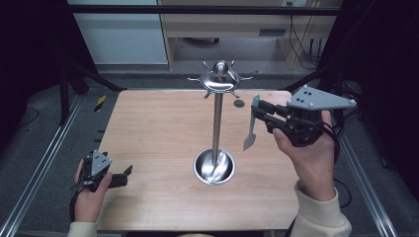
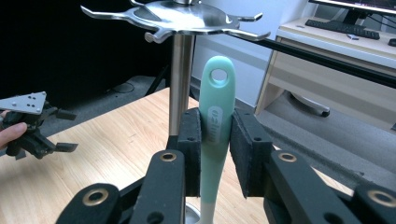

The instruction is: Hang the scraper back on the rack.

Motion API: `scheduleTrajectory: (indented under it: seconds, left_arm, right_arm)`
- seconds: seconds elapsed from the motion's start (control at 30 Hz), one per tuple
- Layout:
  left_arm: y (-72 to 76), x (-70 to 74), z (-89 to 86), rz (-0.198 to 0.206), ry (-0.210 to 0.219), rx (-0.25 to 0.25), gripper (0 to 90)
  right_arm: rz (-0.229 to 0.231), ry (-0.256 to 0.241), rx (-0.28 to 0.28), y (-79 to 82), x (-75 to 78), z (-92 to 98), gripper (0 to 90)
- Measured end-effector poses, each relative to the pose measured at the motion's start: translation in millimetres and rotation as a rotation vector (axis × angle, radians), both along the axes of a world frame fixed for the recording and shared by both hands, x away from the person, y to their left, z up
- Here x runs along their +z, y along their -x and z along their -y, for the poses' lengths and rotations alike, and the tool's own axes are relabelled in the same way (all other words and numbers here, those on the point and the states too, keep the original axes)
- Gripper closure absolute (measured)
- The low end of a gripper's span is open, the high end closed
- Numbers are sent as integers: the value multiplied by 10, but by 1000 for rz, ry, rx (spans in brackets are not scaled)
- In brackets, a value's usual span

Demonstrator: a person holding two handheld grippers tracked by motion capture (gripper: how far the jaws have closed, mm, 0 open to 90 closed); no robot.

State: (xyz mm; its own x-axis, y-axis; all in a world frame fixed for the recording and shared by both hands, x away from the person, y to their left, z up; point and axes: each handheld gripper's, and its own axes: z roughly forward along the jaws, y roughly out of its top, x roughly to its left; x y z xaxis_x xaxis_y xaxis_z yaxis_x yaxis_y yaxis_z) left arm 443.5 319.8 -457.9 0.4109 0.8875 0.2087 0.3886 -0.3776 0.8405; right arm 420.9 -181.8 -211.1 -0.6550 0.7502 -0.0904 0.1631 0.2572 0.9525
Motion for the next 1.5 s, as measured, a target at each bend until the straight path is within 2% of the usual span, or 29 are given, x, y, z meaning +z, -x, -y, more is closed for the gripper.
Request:
scheduleTrajectory:
  seconds: [0.57,1.23,1.5]
  left_arm:
    - [-2,-1,5,-3,-4,-3,21]
    - [-4,-3,8,-2,-5,-3,21]
    - [-5,-4,6,-3,-5,-4,21]
  right_arm:
    - [30,-7,43,136,90,-53,745]
    - [38,-4,67,209,132,-71,745]
    - [31,4,82,198,120,-136,745]
